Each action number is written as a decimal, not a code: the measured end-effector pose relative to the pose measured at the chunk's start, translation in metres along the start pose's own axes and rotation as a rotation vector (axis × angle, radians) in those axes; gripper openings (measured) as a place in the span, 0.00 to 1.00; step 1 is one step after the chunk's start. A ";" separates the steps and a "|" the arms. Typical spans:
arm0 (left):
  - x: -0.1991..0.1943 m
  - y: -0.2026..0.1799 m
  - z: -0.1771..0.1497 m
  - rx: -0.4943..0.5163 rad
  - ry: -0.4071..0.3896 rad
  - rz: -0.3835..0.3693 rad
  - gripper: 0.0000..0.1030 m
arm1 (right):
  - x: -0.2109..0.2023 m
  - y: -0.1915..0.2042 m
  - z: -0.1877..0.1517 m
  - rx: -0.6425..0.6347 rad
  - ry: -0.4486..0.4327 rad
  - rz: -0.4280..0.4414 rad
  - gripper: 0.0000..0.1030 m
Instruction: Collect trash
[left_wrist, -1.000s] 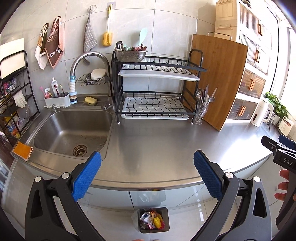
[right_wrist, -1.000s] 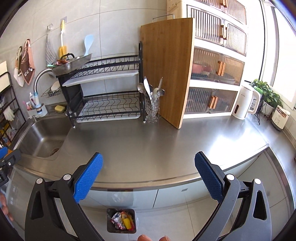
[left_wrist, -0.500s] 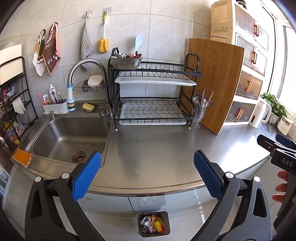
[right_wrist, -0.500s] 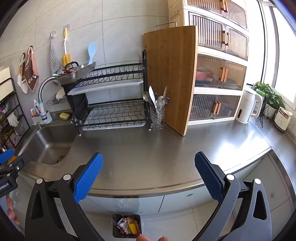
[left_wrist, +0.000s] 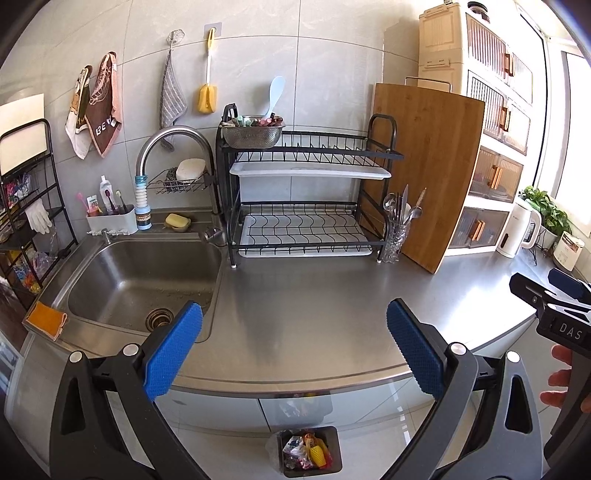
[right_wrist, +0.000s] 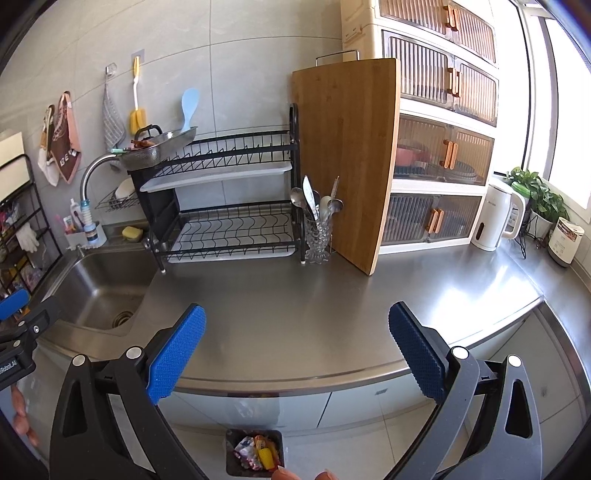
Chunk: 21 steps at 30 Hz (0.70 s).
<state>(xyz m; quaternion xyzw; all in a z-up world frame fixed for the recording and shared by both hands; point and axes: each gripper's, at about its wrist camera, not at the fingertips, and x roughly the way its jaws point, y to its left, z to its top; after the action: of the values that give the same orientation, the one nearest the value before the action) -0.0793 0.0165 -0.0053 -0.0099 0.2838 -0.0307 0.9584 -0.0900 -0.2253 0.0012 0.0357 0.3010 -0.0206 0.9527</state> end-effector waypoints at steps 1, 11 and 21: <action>0.000 0.000 0.001 0.001 -0.001 0.004 0.92 | 0.000 0.000 0.000 0.000 -0.002 0.001 0.97; 0.000 0.001 0.000 -0.009 0.006 0.004 0.92 | -0.003 0.002 0.001 -0.009 -0.008 -0.003 0.97; 0.001 -0.001 0.001 -0.010 0.006 0.007 0.92 | -0.005 0.000 0.002 -0.009 -0.016 -0.006 0.97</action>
<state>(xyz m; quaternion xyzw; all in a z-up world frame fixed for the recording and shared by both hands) -0.0783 0.0151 -0.0051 -0.0137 0.2868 -0.0261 0.9575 -0.0926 -0.2257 0.0056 0.0302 0.2938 -0.0221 0.9551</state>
